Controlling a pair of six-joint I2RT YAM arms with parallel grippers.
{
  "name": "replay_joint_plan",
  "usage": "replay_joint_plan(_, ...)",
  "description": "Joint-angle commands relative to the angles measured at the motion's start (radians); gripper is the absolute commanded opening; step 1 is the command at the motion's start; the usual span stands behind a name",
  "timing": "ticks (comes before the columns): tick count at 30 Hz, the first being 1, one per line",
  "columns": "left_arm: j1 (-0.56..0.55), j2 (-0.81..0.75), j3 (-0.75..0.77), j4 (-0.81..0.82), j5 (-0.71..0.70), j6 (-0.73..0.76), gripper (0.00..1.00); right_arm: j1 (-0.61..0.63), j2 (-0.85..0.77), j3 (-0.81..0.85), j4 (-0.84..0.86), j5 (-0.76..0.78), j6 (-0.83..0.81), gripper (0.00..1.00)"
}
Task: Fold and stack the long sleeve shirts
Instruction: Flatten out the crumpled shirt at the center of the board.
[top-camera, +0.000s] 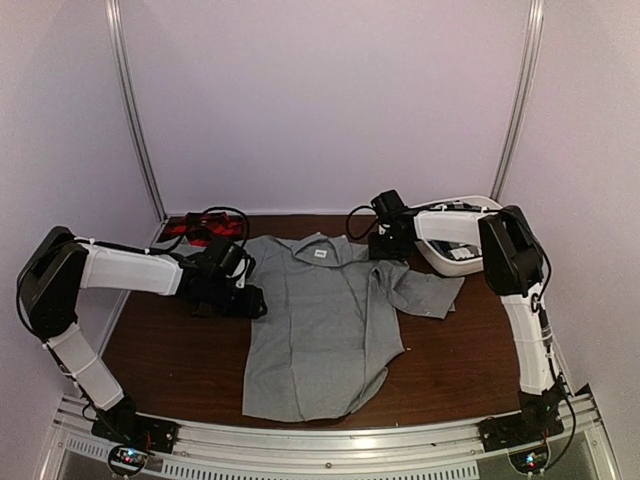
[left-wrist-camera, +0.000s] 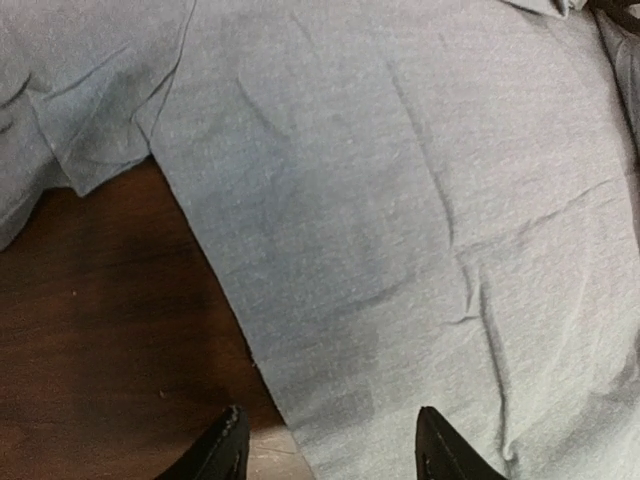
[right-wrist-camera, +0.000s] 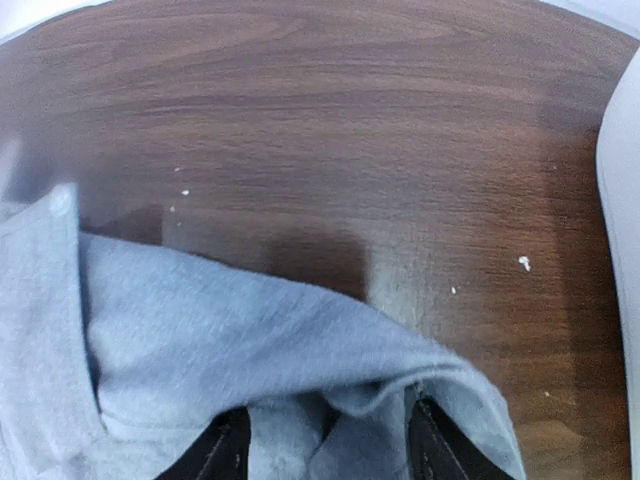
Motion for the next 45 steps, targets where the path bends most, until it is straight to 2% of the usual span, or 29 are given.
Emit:
replay_joint_plan(1, -0.033, -0.044, 0.079, -0.002, 0.012, 0.018, 0.58, 0.057, -0.164, -0.077, -0.008, 0.081, -0.004, 0.58)
replay_joint_plan(7, -0.085, 0.024, 0.148, 0.016, 0.021, -0.001, 0.58, 0.139, -0.295, -0.235, 0.006, 0.11, 0.015, 0.62)
replay_joint_plan(13, -0.089, 0.095, 0.15, 0.074, 0.063, -0.016, 0.58, 0.271, -0.449, -0.451, 0.002, 0.151, 0.087, 0.63)
replay_joint_plan(19, -0.088, 0.147, 0.145, 0.099, 0.044, -0.009, 0.58, 0.419, -0.613, -0.65, -0.023, 0.168, 0.187, 0.64)
replay_joint_plan(26, -0.088, 0.177, 0.116, 0.099, -0.004, -0.023, 0.58, 0.574, -0.613, -0.734, -0.09, 0.207, 0.312, 0.67)
replay_joint_plan(34, -0.083, 0.178, 0.1, 0.071, -0.044, -0.021, 0.58, 0.611, -0.563, -0.769, -0.117, 0.24, 0.387, 0.71)
replay_joint_plan(45, -0.005, 0.18, 0.058, 0.06, -0.077, 0.005, 0.58, 0.602, -0.672, -0.897, -0.134, 0.255, 0.427, 0.71)
